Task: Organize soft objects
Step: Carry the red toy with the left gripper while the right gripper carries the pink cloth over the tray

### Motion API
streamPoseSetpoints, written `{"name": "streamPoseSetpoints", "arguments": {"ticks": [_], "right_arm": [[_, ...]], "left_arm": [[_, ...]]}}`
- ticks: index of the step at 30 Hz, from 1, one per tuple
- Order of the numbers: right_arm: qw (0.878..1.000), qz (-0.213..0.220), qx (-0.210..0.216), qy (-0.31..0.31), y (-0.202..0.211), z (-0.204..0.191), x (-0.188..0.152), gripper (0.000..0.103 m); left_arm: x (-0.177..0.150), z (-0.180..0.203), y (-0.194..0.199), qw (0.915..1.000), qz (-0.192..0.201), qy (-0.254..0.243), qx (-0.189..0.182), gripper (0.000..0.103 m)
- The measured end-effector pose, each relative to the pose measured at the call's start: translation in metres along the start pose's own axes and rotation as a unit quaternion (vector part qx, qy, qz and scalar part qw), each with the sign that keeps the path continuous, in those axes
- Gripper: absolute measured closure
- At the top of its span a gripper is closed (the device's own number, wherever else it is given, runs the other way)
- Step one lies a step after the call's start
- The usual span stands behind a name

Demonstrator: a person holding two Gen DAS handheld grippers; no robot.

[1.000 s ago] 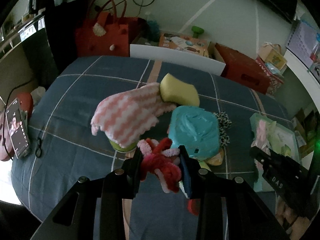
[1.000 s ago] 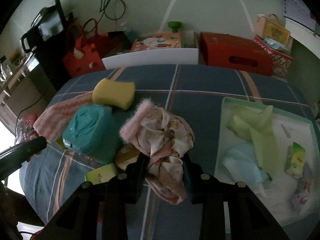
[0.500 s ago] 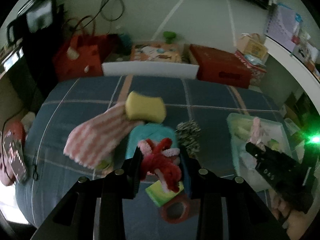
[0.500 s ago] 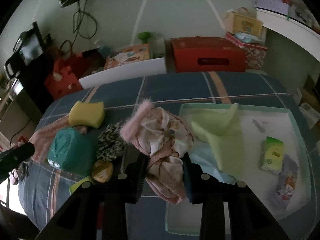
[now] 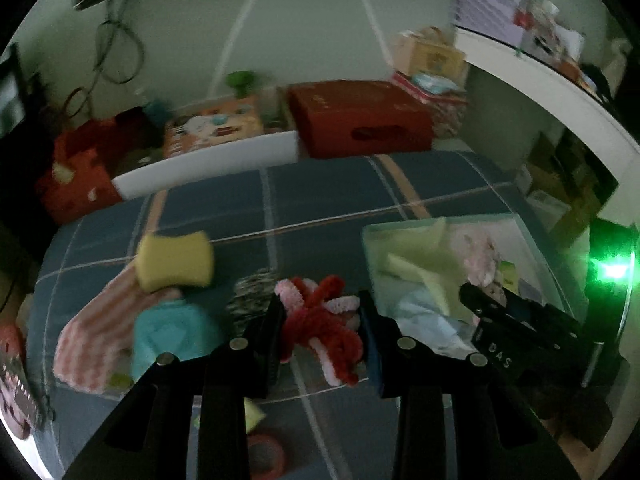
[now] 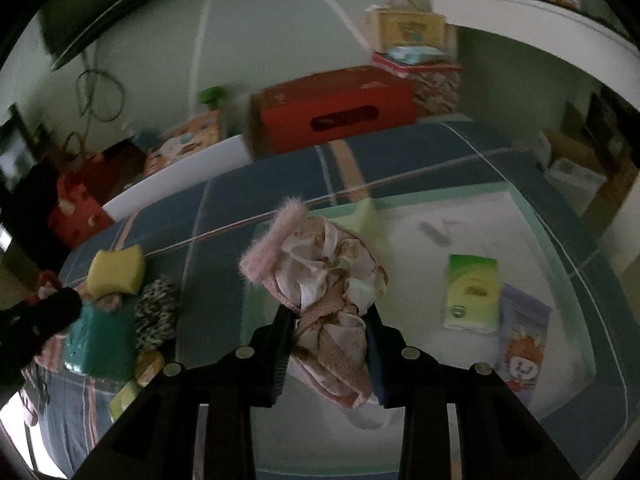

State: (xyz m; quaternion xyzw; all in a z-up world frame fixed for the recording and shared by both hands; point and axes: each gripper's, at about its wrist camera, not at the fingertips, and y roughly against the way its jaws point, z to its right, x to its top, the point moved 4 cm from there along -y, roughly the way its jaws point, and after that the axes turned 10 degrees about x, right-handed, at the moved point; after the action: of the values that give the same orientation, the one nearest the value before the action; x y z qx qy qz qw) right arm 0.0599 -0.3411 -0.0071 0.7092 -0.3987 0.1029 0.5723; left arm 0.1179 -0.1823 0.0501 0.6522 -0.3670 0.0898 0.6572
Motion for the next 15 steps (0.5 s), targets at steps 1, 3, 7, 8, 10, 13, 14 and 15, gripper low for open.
{"name": "streamPoseSetpoints", "arguments": {"ticks": [1,3,7,8,10,13,14,15], "right_arm": [[1.000,0.000,-0.003,-0.008,0.000,0.007,0.000,0.068],[1.000,0.001,-0.009,-0.020,0.001,0.016,0.001,0.068],[0.999,0.005,-0.022,-0.045,0.003,0.037,0.001,0.068],[0.998,0.005,-0.027,-0.052,0.004,0.042,0.001,0.068],[0.997,0.005,-0.035,-0.067,0.004,0.055,0.000,0.068],[0.995,0.005,-0.046,-0.086,0.005,0.071,-0.001,0.068],[0.995,0.006,-0.049,-0.091,0.006,0.075,-0.002,0.068],[0.994,0.006,-0.053,-0.097,0.007,0.080,-0.002,0.068]], "left_arm": [[-0.001,0.009,-0.003,0.9999,-0.002,-0.008,-0.005,0.067],[-0.003,0.024,-0.007,0.9996,-0.005,-0.022,-0.017,0.067],[-0.011,0.051,-0.019,0.9978,-0.012,-0.051,-0.040,0.067],[-0.012,0.056,-0.021,0.9975,-0.012,-0.055,-0.043,0.067],[-0.015,0.066,-0.028,0.9964,-0.016,-0.065,-0.051,0.066],[-0.022,0.077,-0.038,0.9947,-0.027,-0.075,-0.065,0.063],[-0.024,0.080,-0.042,0.9939,-0.033,-0.078,-0.070,0.063],[-0.027,0.083,-0.044,0.9934,-0.036,-0.080,-0.074,0.063]]}}
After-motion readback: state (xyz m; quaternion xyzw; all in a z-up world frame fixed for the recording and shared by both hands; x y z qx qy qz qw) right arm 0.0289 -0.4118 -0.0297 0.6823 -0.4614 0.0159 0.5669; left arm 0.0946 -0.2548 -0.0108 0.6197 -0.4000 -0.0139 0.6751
